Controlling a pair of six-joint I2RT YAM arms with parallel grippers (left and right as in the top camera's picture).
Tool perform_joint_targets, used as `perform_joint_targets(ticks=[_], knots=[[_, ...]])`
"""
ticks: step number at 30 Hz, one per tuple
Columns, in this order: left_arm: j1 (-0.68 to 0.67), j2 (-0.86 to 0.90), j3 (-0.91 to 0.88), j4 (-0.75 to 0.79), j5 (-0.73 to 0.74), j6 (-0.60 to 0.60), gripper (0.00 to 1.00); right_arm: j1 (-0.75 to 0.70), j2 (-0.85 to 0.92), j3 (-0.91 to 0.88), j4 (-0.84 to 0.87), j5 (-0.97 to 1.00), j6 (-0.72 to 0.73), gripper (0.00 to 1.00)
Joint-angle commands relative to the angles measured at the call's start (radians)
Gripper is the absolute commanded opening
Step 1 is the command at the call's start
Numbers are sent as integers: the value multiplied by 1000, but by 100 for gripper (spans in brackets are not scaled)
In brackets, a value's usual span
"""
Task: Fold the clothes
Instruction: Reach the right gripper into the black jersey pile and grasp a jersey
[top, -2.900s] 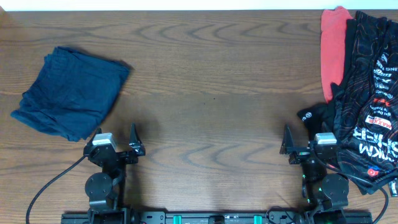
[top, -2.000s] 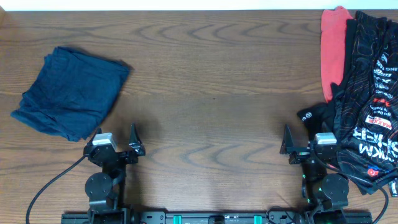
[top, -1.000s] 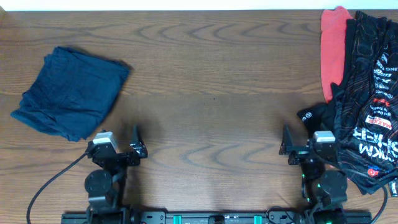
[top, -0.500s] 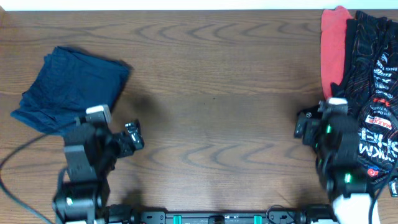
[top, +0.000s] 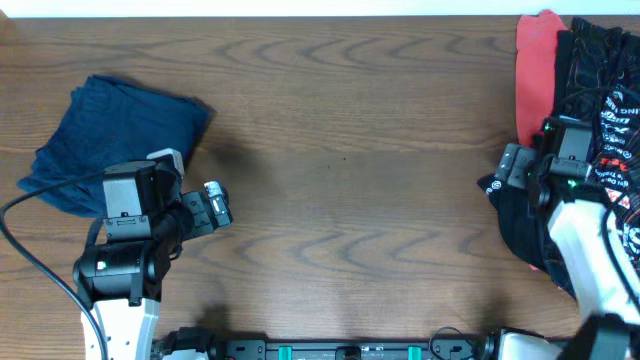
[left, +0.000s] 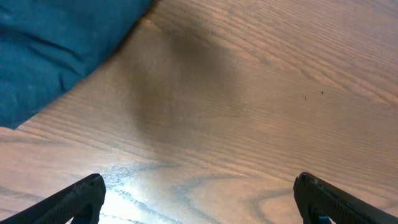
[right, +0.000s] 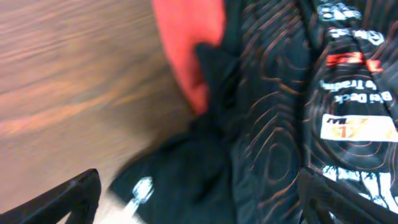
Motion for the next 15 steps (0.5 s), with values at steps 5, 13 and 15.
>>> perform_joint_targets(ticks=[5, 13, 15], knots=[[-1, -1, 20, -3, 13, 2, 98, -85, 171, 15, 61, 64, 53, 63], [-1, -1, 20, -3, 13, 2, 98, -117, 219, 15, 80, 68, 68, 47], [-1, -1, 20, -3, 13, 2, 98, -122, 219, 15, 89, 68, 68, 42]])
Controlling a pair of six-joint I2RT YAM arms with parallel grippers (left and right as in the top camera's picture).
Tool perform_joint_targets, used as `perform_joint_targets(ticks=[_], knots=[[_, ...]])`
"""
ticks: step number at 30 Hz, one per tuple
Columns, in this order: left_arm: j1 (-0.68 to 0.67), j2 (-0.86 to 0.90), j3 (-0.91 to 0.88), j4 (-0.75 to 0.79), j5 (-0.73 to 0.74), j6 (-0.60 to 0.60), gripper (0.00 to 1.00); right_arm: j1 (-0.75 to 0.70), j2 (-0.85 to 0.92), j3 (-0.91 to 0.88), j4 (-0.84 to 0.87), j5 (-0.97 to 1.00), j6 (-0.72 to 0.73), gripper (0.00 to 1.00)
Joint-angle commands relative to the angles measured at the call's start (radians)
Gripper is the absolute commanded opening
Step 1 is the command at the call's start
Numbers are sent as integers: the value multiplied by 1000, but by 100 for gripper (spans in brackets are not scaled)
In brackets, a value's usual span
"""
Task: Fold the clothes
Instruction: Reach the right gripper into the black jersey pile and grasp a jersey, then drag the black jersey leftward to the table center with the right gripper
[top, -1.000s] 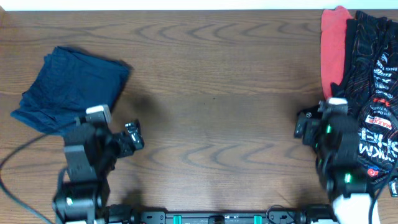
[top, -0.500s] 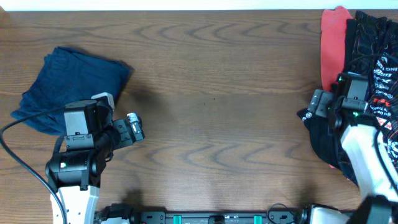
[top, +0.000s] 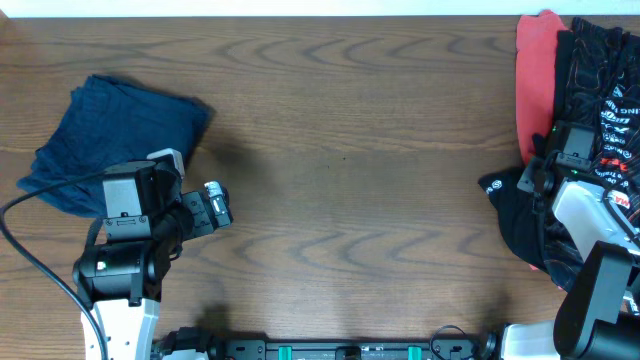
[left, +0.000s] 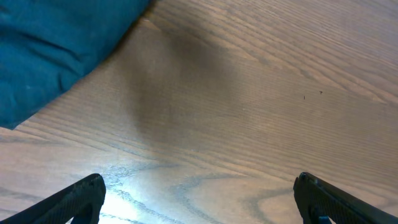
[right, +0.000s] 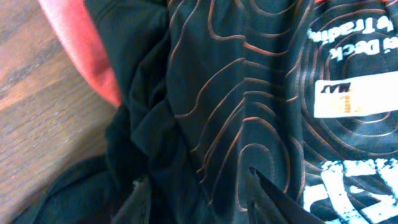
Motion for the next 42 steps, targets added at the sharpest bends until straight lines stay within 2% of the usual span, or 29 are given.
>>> perform_joint_targets(ticks=[1, 3, 8, 10, 11, 18, 27, 31, 35, 39, 42], knots=[[-1, -1, 20, -3, 9, 1, 98, -20, 0, 14, 14, 18, 19, 41], [-1, -1, 20, -3, 9, 1, 98, -19, 0, 14, 16, 18, 19, 39], [-1, -1, 20, -3, 9, 1, 98, -19, 1, 13, 16, 18, 19, 18], [-1, -1, 20, -3, 9, 1, 98, -19, 1, 13, 16, 18, 19, 3], [-1, -1, 20, -3, 9, 1, 98, -19, 1, 13, 16, 18, 19, 1], [-1, -1, 20, -2, 9, 1, 98, -16, -36, 36, -16, -60, 10, 1], [-1, -1, 20, -2, 8, 1, 98, 89, -313, 229, -232, -300, -167, 1], [-1, -1, 20, -3, 9, 1, 98, 210, -382, 243, -316, -399, -195, 1], [-1, -1, 20, -3, 9, 1, 98, 368, -366, 233, -401, -445, -187, 1], [-1, -1, 20, -3, 9, 1, 98, 539, -308, 215, -376, -454, -180, 1], [-1, -1, 19, -3, 9, 1, 98, 658, -235, 215, -280, -455, -181, 1]])
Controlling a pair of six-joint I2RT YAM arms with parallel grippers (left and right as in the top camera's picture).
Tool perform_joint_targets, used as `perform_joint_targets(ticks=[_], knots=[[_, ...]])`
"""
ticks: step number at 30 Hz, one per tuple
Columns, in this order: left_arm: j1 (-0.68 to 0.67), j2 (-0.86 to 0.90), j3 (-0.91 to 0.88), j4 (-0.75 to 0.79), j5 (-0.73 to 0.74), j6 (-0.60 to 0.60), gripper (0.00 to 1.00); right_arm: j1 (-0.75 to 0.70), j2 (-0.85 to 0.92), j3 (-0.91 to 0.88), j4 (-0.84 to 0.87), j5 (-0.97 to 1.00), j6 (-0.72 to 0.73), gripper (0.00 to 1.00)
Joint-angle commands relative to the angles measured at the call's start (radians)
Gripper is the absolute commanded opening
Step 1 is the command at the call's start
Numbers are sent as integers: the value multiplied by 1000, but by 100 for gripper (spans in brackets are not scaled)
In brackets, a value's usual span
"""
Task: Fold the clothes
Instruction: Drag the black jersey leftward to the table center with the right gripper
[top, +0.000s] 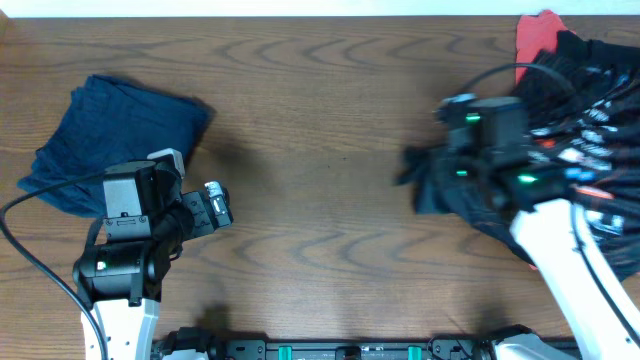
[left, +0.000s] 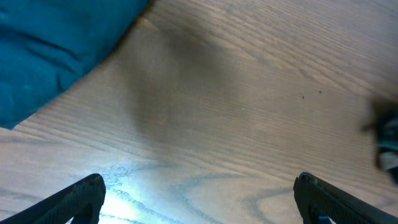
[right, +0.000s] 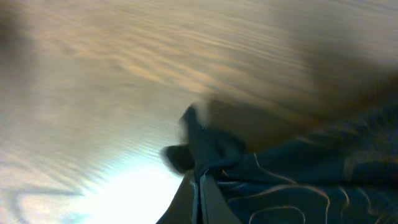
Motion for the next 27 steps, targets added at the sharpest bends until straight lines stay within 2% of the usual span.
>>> perform_joint_targets(ticks=[1, 4, 10, 13, 14, 15, 17, 18, 21, 27], knots=[[-1, -1, 20, -3, 5, 1, 98, 130, 70, 0, 98, -48, -11, 1], [-1, -1, 19, -3, 6, 1, 98, 224, 147, 0, 301, -43, -11, 1], [-1, -1, 19, -3, 6, 1, 98, 336, 308, 0, 821, -34, -5, 1], [-1, -1, 20, -3, 5, 1, 98, 349, 373, 1, 959, 81, 92, 6], [-1, -1, 19, -3, 5, 1, 98, 346, 380, 1, 961, 127, 126, 20], [-1, -1, 19, -2, 5, 1, 98, 340, 381, 1, 953, 152, 140, 39], [-1, -1, 20, -2, 5, 1, 98, 318, 376, 1, 916, 196, 142, 86], [-1, -1, 20, -2, 5, 1, 98, 302, 366, 1, 887, 218, 142, 98], [-1, 0, 19, 5, 10, -18, 98, 245, 309, 1, 772, 280, 123, 99], [-29, 40, 11, 63, 130, -19, 98, 97, 115, 1, 430, 372, 124, 99]])
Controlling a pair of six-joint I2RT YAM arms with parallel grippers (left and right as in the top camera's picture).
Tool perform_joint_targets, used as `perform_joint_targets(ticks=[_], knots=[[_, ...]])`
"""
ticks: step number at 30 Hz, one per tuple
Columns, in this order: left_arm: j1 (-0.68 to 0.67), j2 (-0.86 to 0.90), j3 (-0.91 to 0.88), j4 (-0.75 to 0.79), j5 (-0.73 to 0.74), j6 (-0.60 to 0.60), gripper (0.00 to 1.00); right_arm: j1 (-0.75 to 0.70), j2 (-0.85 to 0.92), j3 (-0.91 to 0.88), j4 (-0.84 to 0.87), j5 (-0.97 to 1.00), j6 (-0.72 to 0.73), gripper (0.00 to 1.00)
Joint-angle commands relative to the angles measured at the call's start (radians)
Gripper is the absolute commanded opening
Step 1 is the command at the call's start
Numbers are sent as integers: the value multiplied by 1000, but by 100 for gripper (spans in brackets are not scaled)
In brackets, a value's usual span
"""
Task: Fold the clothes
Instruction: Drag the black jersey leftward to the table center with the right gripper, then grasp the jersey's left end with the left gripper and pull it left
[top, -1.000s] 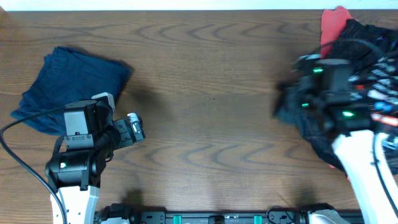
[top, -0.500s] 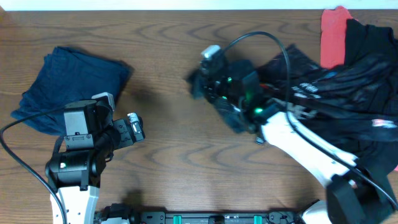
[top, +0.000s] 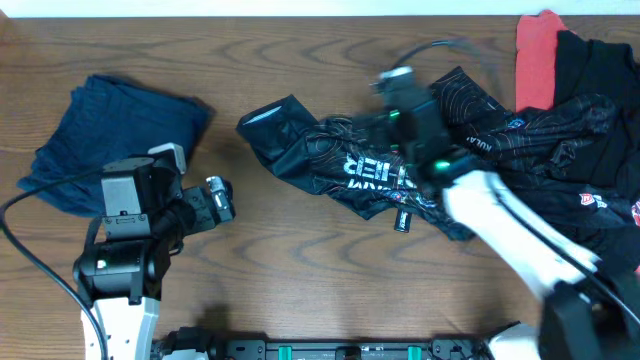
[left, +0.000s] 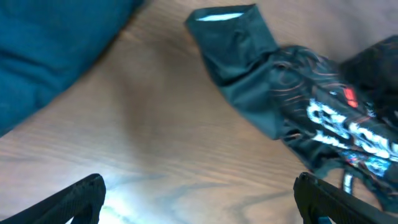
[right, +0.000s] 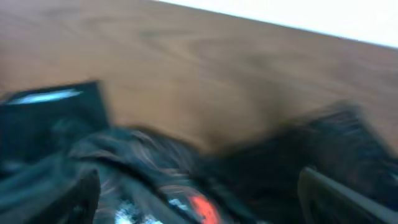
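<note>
A black shirt with white and orange print (top: 370, 165) lies crumpled across the middle of the table, one sleeve end (top: 265, 122) reaching left. In the left wrist view the shirt (left: 298, 93) fills the upper right. My right gripper (top: 392, 102) hangs over the shirt's back part, open, with blurred black cloth (right: 155, 180) beneath it and nothing held (right: 199, 205). Near the front left my left gripper (top: 218, 197) stands open over bare wood (left: 199, 199), short of the sleeve. A folded blue garment (top: 110, 130) rests at the far left.
A pile of black clothes (top: 600, 200) and a red garment (top: 535, 50) sit at the right edge, touching the shirt's right end. The blue garment's edge (left: 56, 56) shows in the left wrist view. The table's back edge (top: 300, 15) runs just behind the shirt.
My right gripper was shut on the black shirt at centre right. Now it is open, farther left and back, and the shirt lies spread over the table's middle. The left arm has hardly moved.
My right gripper was open beside the pile at the right edge. Then it was down in the pile, fingers on the black printed shirt. Then it was shut on the shirt left of the pile. Now the shirt lies in the middle, let go.
</note>
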Motion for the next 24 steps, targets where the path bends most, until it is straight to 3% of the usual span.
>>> perform_joint_targets(ticks=[1, 8, 17, 21, 24], knots=[[-34, 47, 8, 13, 74, -19, 98, -79, -142, 10, -122, 80, 15, 99], [-195, 251, 7, 77, 74, -111, 98, -191, -312, 10, -390, 87, 16, 99], [-414, 592, 7, 300, 74, -282, 99, -264, -365, 10, -511, 86, 45, 99], [-460, 704, 7, 415, 74, -333, 100, -264, -365, 10, -537, 86, 45, 99], [-478, 767, 7, 516, 73, -354, 96, -264, -365, 10, -548, 87, 45, 99]])
